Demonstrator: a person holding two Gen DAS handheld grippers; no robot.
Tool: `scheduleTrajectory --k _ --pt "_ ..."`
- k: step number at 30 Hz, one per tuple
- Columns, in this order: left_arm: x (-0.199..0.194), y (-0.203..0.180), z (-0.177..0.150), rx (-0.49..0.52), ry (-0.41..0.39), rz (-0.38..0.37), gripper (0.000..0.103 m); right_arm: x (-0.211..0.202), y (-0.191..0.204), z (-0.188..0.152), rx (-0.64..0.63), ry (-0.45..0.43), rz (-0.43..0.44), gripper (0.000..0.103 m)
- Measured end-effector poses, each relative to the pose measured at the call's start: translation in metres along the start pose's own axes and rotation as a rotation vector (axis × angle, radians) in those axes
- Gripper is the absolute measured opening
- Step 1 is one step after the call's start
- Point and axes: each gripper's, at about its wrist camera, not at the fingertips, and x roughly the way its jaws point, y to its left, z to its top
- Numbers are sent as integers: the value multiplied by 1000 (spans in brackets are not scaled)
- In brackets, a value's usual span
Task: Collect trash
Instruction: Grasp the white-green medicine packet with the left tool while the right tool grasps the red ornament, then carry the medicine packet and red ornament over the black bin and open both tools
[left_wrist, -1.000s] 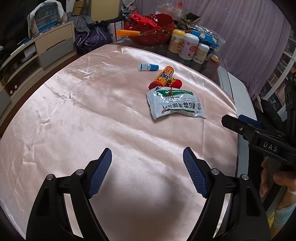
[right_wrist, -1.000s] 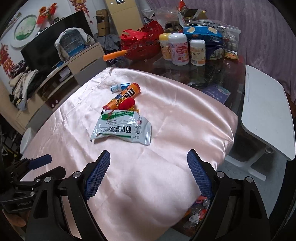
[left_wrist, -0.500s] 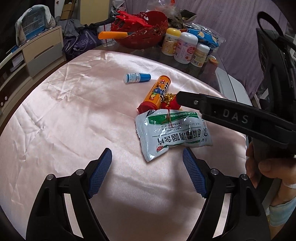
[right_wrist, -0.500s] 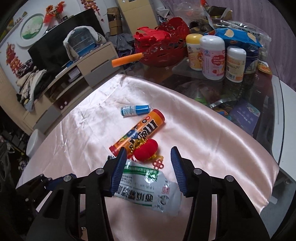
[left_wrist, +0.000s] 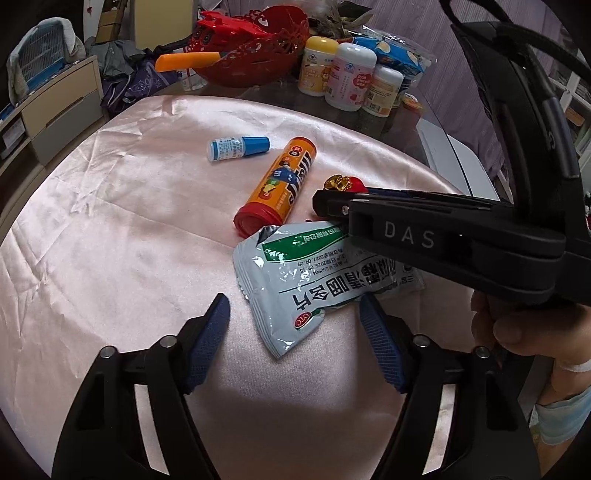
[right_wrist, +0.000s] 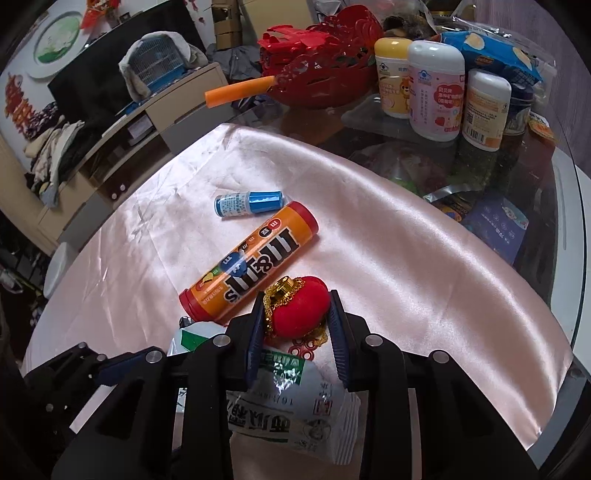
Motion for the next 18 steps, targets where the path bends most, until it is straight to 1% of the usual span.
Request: scheduleTrajectory --k 2,3,4,6,10,12,14,18 --pt "0 -3 1 6 0 -15 53 -1 -2 -3 8 3 21 33" --pt "1 -5 2 10 1 -18 45 -2 -3 -4 10 1 20 33" --pt "1 -8 2 19 2 -17 44 -2 -3 -4 12 0 19 33" --pt "2 -11 1 31 5 -27 37 -3 -4 -5 14 -1 13 33" --pt "1 -11 1 17 6 -46 28 -7 -8 -7 16 -1 -7 33" --pt "0 -10 -1 14 11 -54 21 -11 -12 -10 22 -4 -20 33" --pt "-3 -12 -3 18 17 -54 17 -16 -17 -13 33 -7 -25 33" --pt "-13 -15 -11 9 16 -52 14 -34 -26 -22 50 -22 -36 33"
